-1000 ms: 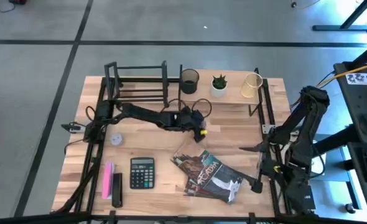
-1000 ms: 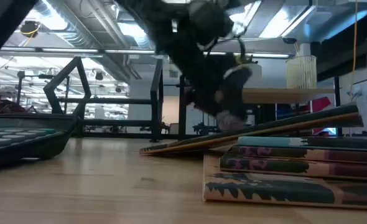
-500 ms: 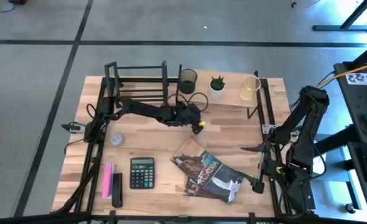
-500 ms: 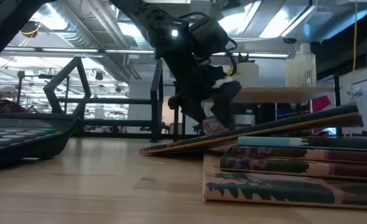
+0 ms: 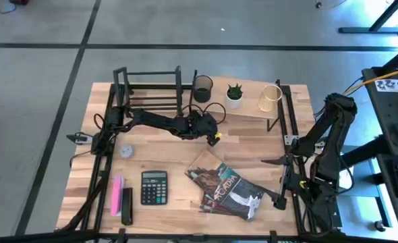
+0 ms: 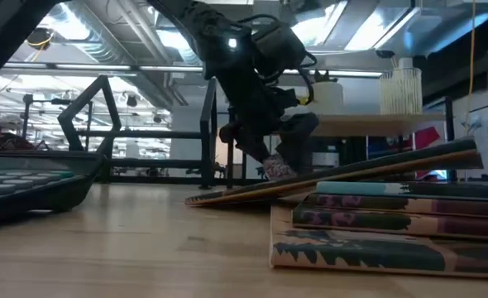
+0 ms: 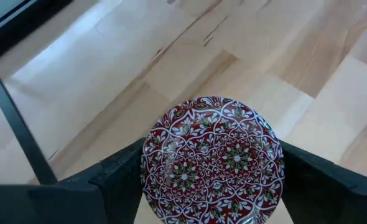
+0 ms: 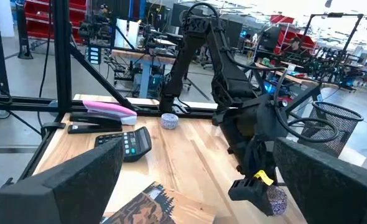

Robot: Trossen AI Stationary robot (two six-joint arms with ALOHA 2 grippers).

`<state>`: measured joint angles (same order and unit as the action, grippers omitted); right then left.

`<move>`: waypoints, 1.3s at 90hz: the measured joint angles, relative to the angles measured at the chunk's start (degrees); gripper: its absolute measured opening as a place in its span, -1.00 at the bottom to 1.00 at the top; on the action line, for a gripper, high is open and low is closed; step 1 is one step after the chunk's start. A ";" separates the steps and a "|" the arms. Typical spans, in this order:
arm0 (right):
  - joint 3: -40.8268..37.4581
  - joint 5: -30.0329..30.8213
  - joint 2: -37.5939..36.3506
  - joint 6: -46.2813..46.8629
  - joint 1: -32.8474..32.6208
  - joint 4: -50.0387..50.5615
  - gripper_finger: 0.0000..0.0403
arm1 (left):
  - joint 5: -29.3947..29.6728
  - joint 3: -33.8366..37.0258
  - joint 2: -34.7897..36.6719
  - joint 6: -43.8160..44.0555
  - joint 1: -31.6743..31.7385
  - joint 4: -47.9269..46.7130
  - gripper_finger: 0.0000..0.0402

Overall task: Stock shelves
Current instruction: Put the red scented candle jar under the shelf

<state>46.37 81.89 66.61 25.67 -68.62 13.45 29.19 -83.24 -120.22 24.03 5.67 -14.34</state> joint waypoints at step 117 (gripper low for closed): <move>-2.47 -0.09 0.02 7.08 0.00 0.48 0.98 | -16.53 0.00 0.17 -3.19 2.71 -4.51 0.62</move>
<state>43.90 81.80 66.63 32.75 -68.62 13.93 12.66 -83.24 -120.05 20.84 8.39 -18.86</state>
